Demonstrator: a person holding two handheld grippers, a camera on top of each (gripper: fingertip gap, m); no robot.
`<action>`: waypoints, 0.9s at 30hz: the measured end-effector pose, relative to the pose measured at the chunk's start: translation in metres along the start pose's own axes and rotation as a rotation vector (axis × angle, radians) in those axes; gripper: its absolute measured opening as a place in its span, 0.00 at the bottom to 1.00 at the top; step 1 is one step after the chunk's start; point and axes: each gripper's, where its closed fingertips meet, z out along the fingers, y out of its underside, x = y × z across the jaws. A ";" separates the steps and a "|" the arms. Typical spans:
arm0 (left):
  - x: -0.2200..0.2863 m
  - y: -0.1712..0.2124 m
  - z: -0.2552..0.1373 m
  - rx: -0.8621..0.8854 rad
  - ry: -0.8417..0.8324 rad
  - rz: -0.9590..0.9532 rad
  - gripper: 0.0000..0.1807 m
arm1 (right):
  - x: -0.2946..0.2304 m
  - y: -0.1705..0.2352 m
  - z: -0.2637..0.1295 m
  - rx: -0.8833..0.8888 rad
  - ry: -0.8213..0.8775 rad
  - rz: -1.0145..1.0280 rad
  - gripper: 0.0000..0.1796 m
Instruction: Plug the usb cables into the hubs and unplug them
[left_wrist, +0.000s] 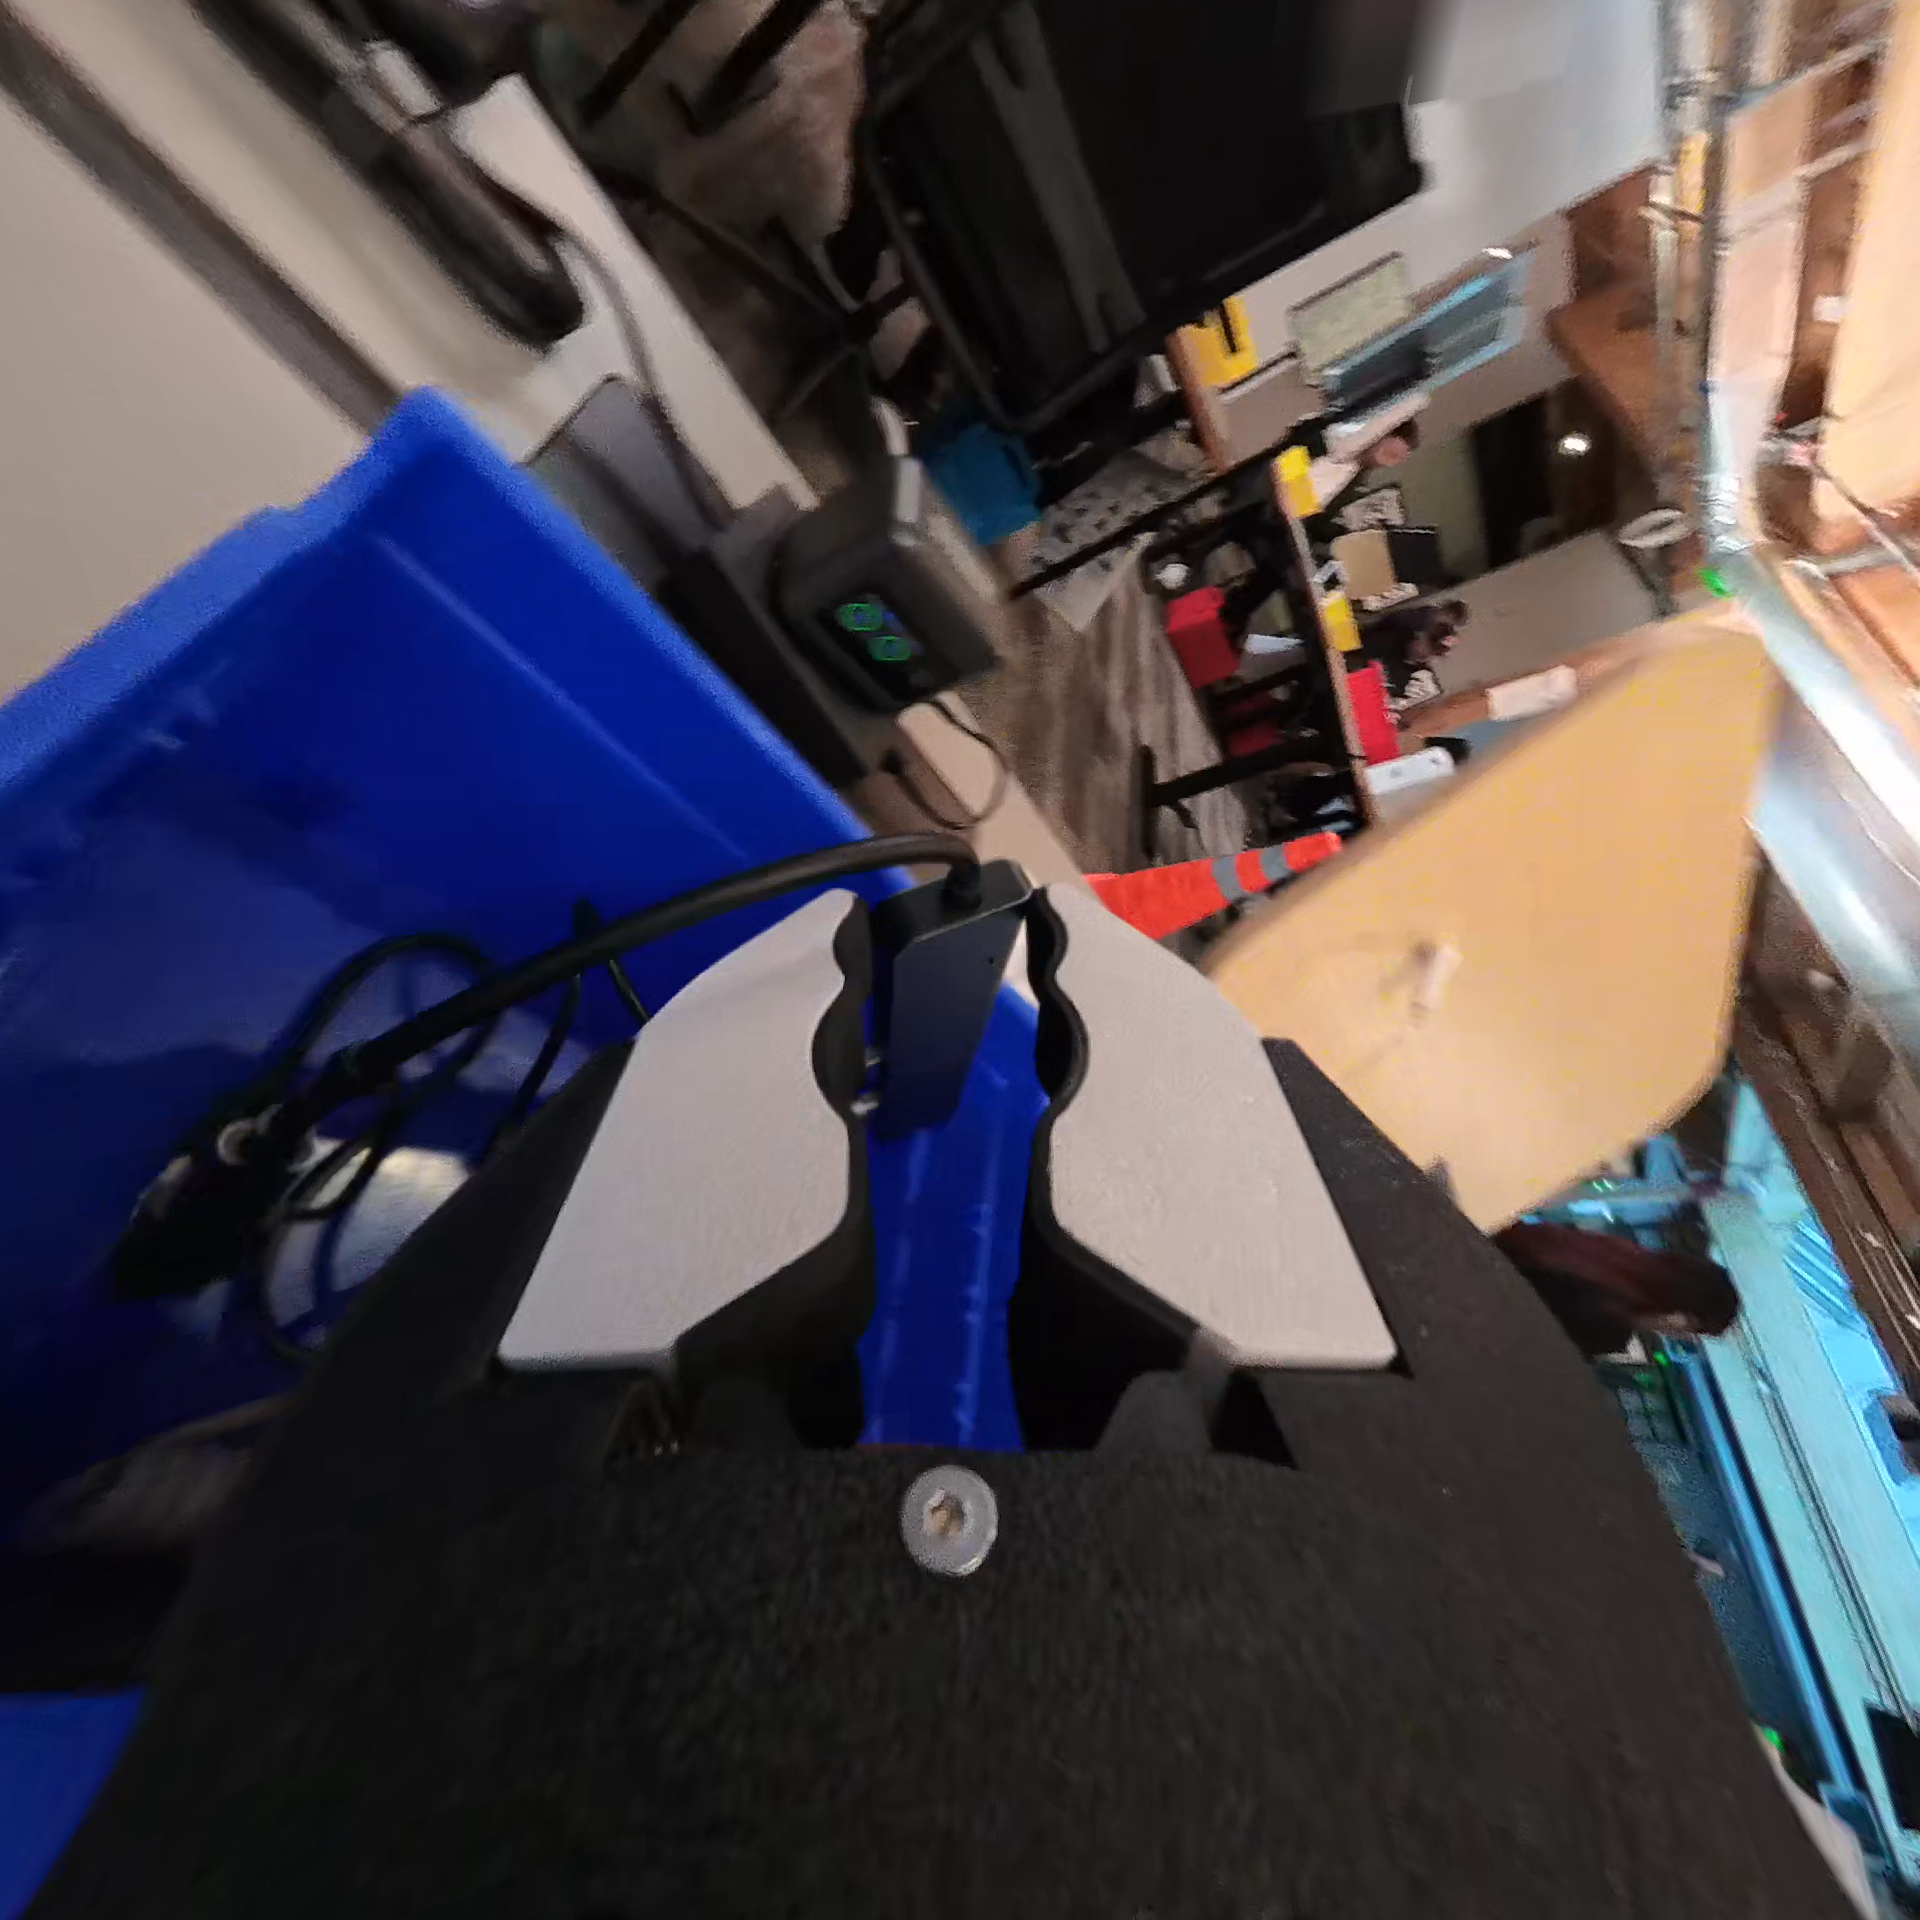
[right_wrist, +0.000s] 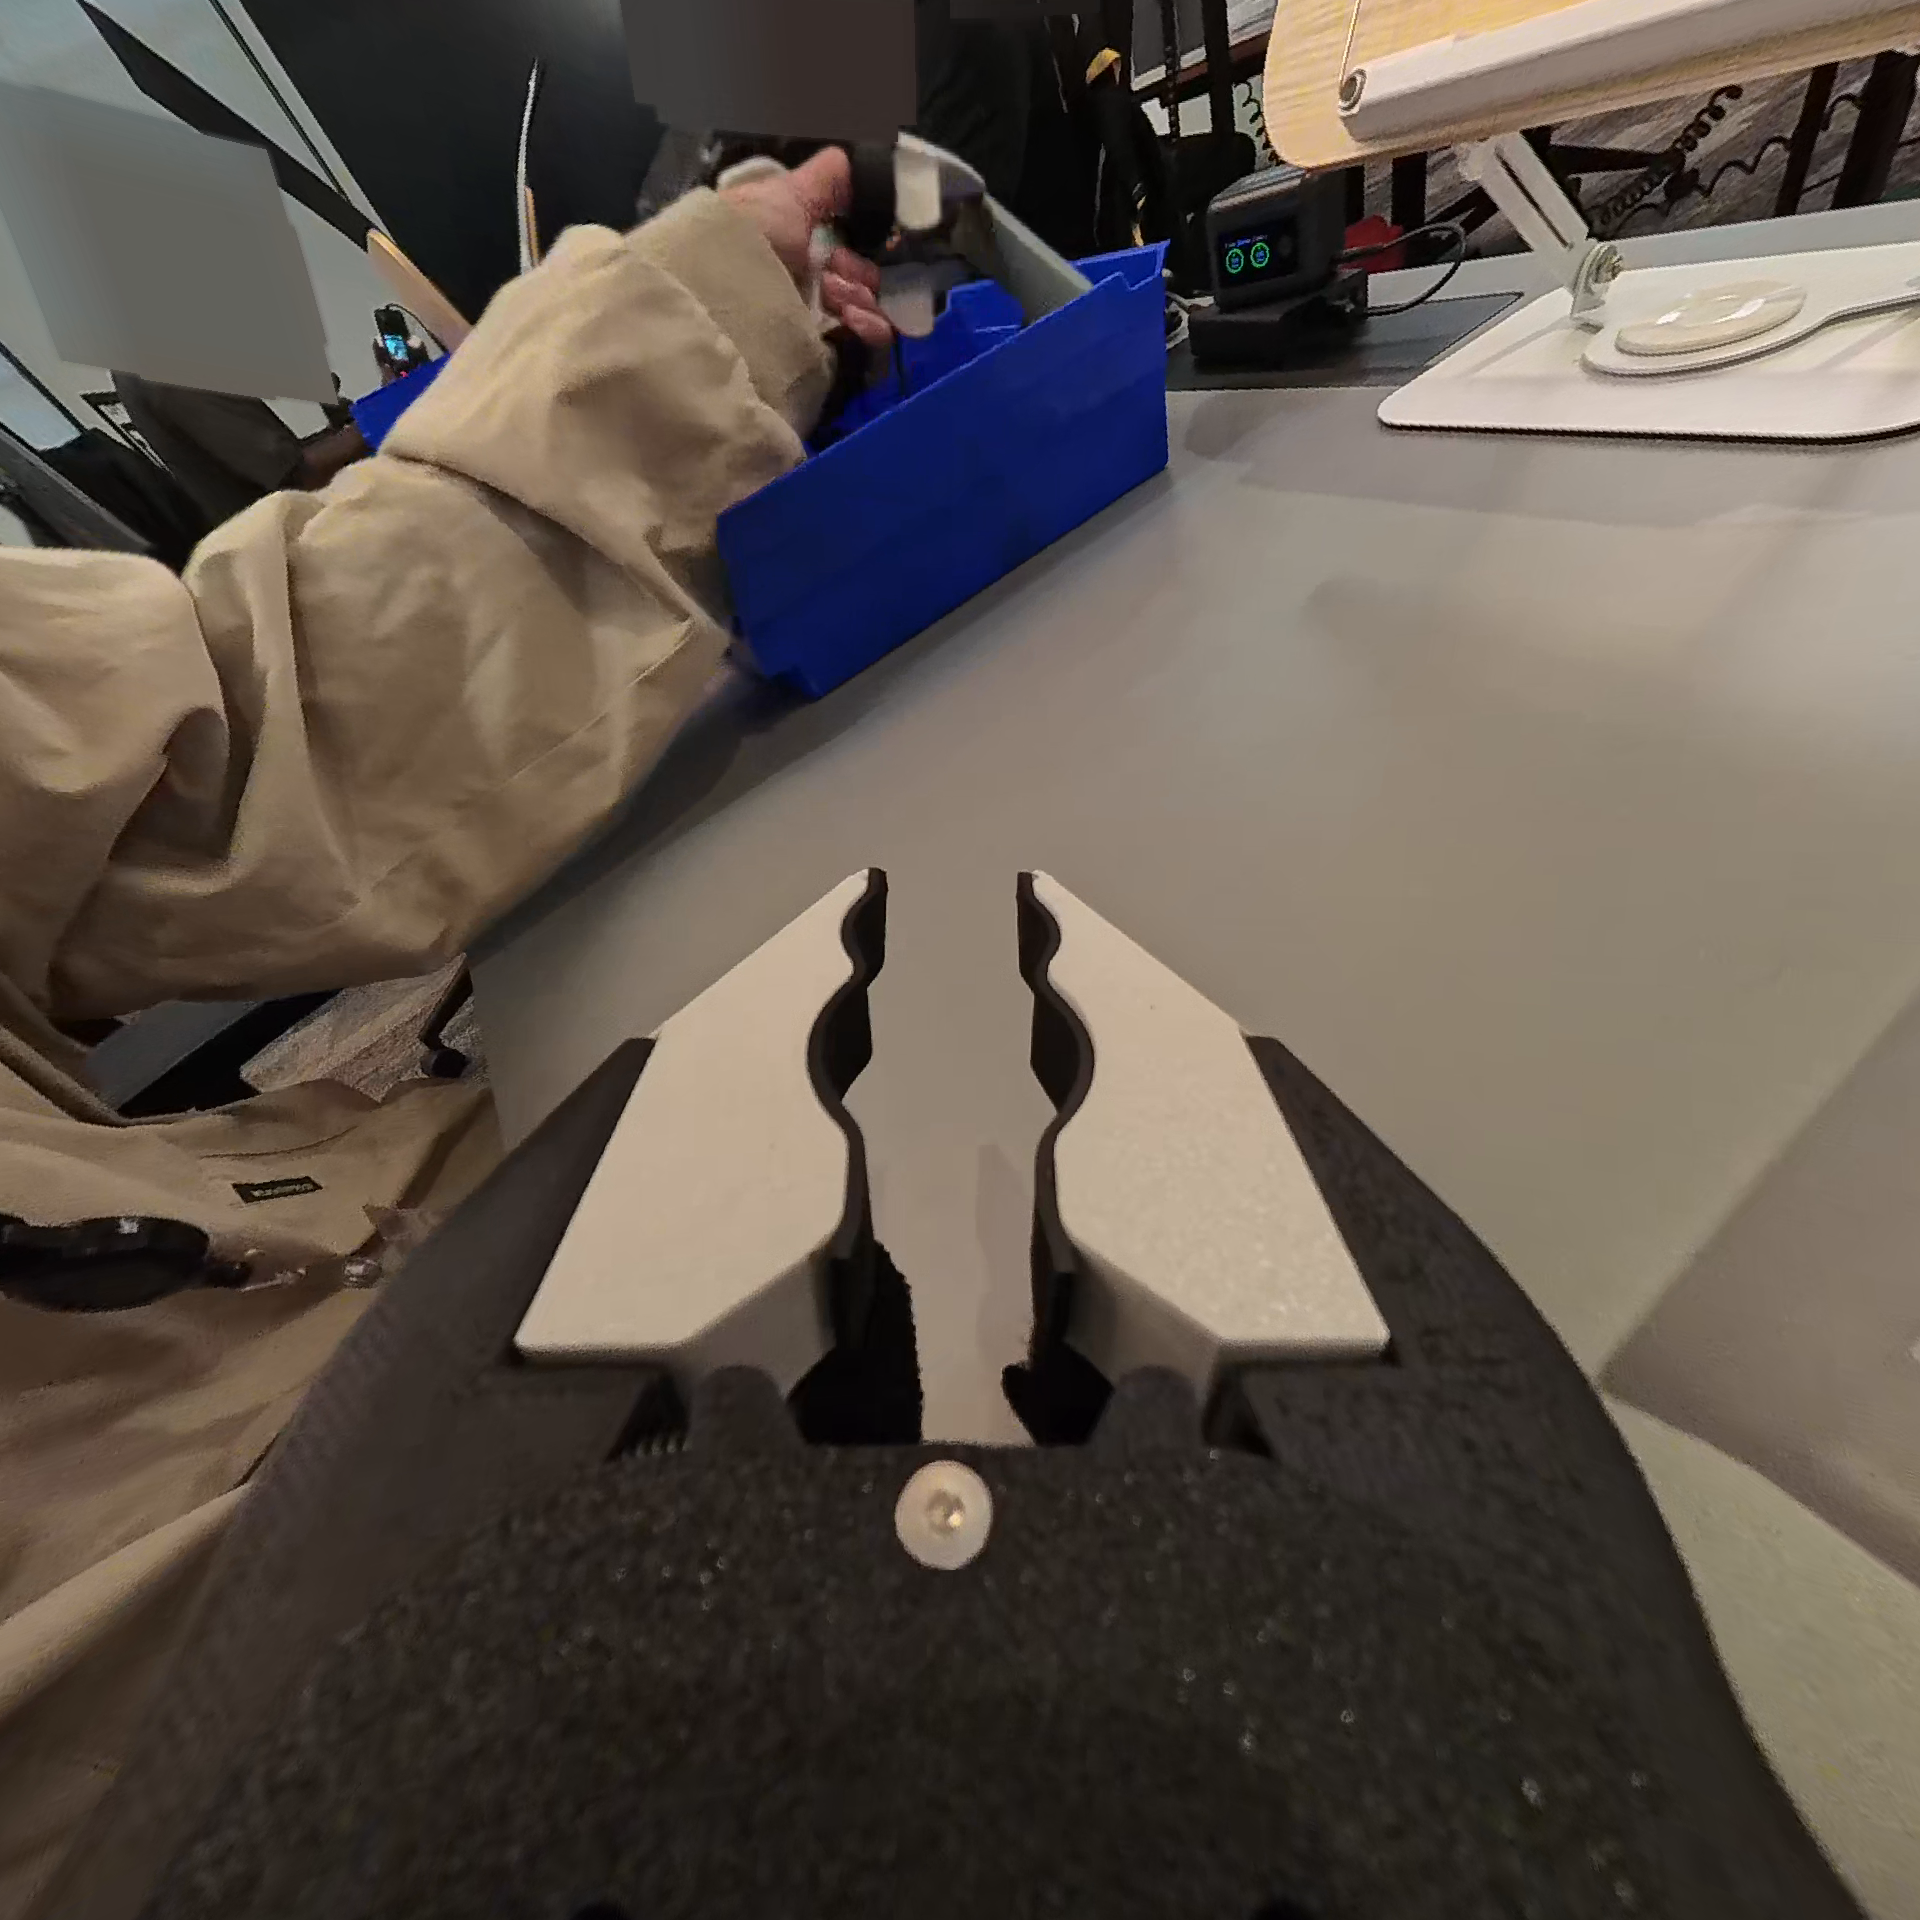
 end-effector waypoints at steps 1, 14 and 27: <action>0.016 -0.002 -0.009 0.017 0.046 0.025 0.16 | 0.000 -0.001 0.000 0.003 0.001 -0.003 0.14; 0.292 0.031 -0.161 0.062 0.651 0.605 0.15 | -0.003 0.000 0.002 0.001 0.024 -0.080 0.14; 0.431 0.120 -0.227 -0.158 0.937 0.753 0.15 | -0.002 -0.005 -0.003 0.030 0.055 -0.122 0.14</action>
